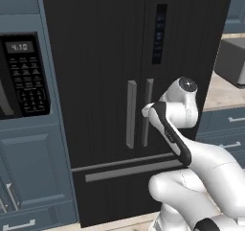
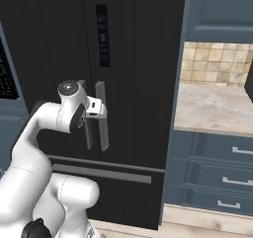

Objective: Open the fridge, grab two sodas, and place both sodas inside the bowl with ice on the dining counter.

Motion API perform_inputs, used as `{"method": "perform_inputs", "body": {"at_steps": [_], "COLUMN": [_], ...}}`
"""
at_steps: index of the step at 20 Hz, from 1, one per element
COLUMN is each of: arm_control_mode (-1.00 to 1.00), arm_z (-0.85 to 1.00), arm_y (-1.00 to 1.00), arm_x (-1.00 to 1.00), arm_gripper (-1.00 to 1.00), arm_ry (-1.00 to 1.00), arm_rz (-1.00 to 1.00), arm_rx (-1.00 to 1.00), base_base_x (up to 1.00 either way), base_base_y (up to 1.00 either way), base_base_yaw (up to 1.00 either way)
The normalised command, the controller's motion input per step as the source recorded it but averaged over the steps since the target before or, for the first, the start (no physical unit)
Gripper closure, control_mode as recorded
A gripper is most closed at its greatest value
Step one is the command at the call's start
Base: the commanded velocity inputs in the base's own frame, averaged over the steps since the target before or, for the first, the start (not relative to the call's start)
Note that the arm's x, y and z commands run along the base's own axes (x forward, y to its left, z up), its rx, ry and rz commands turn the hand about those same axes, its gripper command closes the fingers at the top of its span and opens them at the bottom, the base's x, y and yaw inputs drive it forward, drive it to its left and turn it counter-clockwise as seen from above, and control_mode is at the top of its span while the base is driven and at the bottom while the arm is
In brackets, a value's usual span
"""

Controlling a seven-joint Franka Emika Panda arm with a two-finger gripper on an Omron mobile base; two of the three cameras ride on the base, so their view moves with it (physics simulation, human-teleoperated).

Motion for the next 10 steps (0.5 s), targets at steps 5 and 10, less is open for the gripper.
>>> {"method": "perform_inputs", "body": {"at_steps": [5, 10], "arm_control_mode": [-1.0, -1.0], "arm_z": [0.0, 0.0], "arm_y": [0.0, 0.0], "arm_x": [0.47, 0.43], "arm_gripper": [-1.0, -1.0], "arm_ry": [-0.17, -0.02], "arm_rz": [0.0, -0.04], "arm_rx": [0.0, 0.0], "base_base_x": [0.0, 0.0], "base_base_y": [0.0, 0.0], "base_base_yaw": [0.0, 0.0]}}
